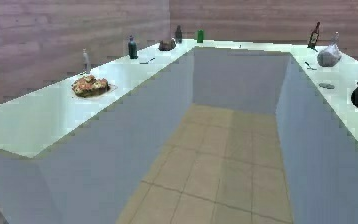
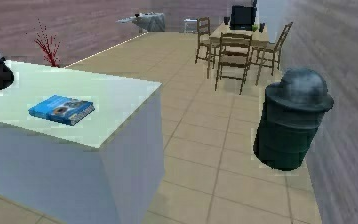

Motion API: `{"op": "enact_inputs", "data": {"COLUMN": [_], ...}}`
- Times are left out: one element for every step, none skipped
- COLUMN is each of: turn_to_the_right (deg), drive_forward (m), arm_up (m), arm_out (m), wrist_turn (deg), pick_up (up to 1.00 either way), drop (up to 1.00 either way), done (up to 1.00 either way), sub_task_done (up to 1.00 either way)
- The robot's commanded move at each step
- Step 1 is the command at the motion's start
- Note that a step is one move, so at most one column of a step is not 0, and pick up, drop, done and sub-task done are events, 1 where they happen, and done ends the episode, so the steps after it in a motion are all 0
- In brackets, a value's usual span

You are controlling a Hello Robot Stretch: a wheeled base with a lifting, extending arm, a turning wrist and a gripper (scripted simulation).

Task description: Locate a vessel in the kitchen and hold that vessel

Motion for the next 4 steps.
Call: {"op": "enact_inputs", "data": {"turn_to_the_right": [6.0,0.0,12.0,0.0], "drive_forward": [0.0,0.15,0.0,1.0], "arm_up": [0.0,0.0,0.0,0.0], "arm_out": [0.0,0.0,0.0,0.0], "wrist_turn": [0.0,0.0,0.0,0.0], "pick_up": [0.0,0.0,0.0,0.0], "drop": [0.0,0.0,0.0,0.0], "done": [0.0,0.0,0.0,0.0], "sub_task_done": [0.0,0.0,0.0,0.0]}}
